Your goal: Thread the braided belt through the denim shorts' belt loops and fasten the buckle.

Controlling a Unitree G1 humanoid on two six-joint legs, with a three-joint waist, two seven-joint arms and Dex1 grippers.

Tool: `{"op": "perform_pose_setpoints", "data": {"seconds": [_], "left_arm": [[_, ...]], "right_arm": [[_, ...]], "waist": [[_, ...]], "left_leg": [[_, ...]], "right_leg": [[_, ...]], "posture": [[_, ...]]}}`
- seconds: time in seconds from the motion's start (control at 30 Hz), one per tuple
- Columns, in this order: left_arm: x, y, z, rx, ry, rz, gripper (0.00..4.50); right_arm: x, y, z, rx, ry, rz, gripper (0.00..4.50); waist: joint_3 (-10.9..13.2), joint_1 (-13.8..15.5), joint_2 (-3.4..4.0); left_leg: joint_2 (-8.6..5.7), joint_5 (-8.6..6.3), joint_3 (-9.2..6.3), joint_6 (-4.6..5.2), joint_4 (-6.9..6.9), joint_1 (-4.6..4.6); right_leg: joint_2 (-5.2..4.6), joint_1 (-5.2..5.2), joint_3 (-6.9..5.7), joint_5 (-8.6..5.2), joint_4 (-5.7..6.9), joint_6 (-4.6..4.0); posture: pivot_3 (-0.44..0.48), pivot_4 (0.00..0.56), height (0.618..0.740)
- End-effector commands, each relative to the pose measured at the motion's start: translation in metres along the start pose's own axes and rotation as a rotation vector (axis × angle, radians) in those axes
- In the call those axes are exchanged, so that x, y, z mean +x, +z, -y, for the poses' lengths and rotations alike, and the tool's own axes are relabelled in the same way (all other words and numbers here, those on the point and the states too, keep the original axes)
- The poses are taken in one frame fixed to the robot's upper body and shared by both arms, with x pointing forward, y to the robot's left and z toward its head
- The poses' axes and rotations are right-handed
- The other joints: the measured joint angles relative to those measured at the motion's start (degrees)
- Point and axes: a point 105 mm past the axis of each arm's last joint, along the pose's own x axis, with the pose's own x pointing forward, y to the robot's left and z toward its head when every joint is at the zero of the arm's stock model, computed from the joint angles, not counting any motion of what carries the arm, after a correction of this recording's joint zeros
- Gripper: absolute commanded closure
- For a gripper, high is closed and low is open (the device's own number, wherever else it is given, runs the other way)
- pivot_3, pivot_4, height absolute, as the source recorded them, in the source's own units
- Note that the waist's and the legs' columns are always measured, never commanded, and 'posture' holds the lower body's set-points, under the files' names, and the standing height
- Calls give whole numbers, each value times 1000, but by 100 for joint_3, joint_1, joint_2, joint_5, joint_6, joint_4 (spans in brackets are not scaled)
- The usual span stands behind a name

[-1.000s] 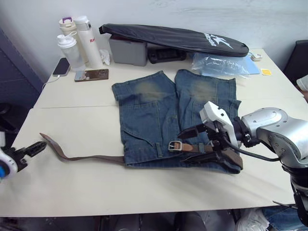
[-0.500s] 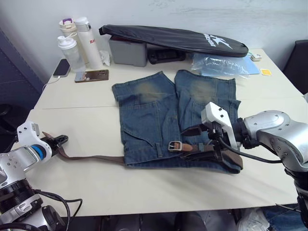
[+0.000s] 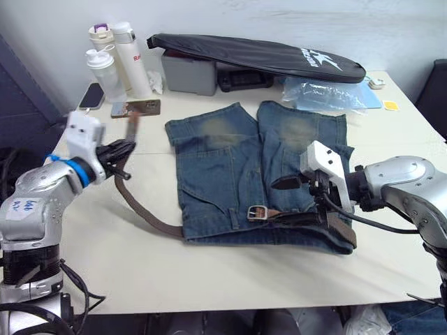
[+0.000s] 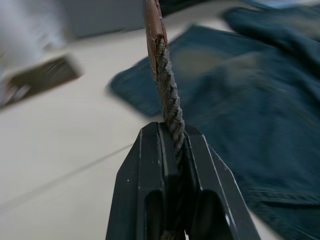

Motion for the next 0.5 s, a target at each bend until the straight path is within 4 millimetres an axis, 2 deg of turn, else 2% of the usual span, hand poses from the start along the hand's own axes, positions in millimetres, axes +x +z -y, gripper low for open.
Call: {"op": "perform_pose_setpoints", "data": {"seconds": [0.03,0.17,0.3,0.4,0.5], "left_arm": [[12,15,31,271,-197,27,4458],[27,15,59,529,-391,26,4458],[43,22,76,576,-484,85,4458],[56,28,94,640,-565,131,4458],[63,32,99,670,-595,157,4458]], "right_arm": [[-11,22,15,-146,-143,68,0],[-9,43,26,-276,-266,141,0],[6,57,22,-337,-282,160,0],[22,54,22,-424,-285,105,0],[31,49,23,-459,-272,75,0]], "waist": [[3,-20,1],[7,-68,0],[6,-105,3],[7,-117,2],[7,-122,2]], "left_leg": [[1,0,3,1,-1,-2],[6,3,3,5,-2,-3],[6,6,3,10,0,-4],[3,4,4,16,4,-7],[2,0,7,24,9,-11]], "right_leg": [[0,-5,0,0,1,0],[7,-10,-3,0,5,0],[6,-9,-3,1,15,1],[1,-10,-4,2,45,3],[-1,-15,-3,2,51,3]], "posture": [[0,150,643],[0,150,643],[0,150,643],[0,150,643],[0,150,643]]}}
